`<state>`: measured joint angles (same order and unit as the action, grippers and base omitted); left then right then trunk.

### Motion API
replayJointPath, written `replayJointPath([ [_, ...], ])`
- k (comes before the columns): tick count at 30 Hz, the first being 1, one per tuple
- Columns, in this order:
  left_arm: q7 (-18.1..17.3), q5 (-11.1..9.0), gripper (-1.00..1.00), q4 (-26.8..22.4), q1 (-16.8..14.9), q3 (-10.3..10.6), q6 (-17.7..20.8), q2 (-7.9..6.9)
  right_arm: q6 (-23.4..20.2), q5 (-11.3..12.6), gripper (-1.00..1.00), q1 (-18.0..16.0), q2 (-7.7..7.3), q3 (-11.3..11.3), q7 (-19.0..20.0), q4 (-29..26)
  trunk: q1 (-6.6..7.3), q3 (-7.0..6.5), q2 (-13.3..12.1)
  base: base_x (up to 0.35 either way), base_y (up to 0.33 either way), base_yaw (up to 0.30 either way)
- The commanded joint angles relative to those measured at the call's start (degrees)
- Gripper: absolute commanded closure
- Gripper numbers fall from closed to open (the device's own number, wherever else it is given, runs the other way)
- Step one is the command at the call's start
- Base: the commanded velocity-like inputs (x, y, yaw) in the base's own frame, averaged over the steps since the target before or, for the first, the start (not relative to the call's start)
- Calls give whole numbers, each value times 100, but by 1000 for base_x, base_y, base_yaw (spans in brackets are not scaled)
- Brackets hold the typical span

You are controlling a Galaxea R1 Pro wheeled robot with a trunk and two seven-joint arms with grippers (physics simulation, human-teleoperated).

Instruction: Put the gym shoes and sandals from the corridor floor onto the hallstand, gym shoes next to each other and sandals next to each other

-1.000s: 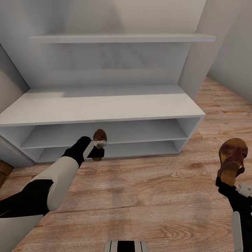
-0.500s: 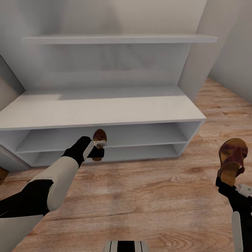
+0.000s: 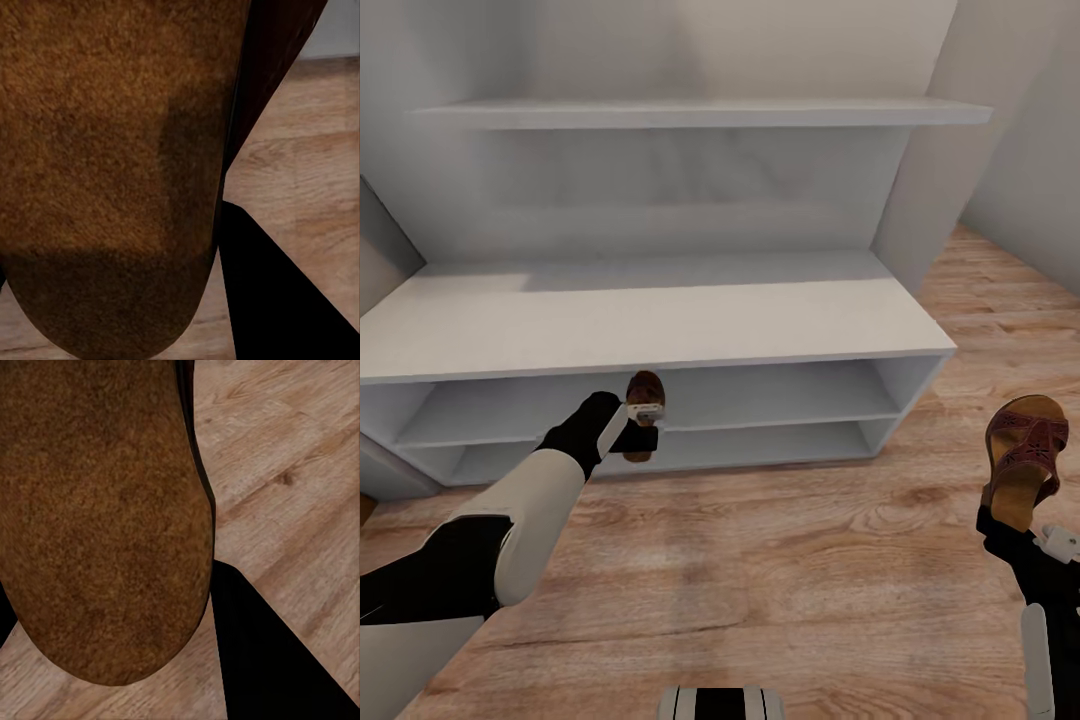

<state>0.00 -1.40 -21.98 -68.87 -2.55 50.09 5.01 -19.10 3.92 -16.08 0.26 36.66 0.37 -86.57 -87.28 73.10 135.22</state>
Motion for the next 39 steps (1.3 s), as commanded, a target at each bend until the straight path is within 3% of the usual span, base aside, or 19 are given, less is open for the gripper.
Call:
replayJointPath([
  [1,-17,17,100,-2,1,0,0,0,1,21,100,0,0,2,0,0,0,0,0,161,0,0],
  [6,-17,17,100,-7,15,-1,-6,0,2,14,100,0,0,13,-199,-7,0,0,0,60,0,0],
  [12,-17,16,100,-8,29,-5,-8,0,3,14,100,0,0,16,-1199,-4,0,0,0,9,0,0],
  [16,-17,16,100,-8,31,-4,-8,0,3,16,100,0,0,16,-1451,-4,0,0,0,1,0,0],
  [33,-1,25,100,-8,31,-30,-17,-9,3,18,100,0,0,16,-1548,-7,0,0,0,115,0,0],
  [39,8,30,100,4,31,-296,-14,-9,3,17,100,0,0,16,-1549,-7,0,0,0,14,0,0],
])
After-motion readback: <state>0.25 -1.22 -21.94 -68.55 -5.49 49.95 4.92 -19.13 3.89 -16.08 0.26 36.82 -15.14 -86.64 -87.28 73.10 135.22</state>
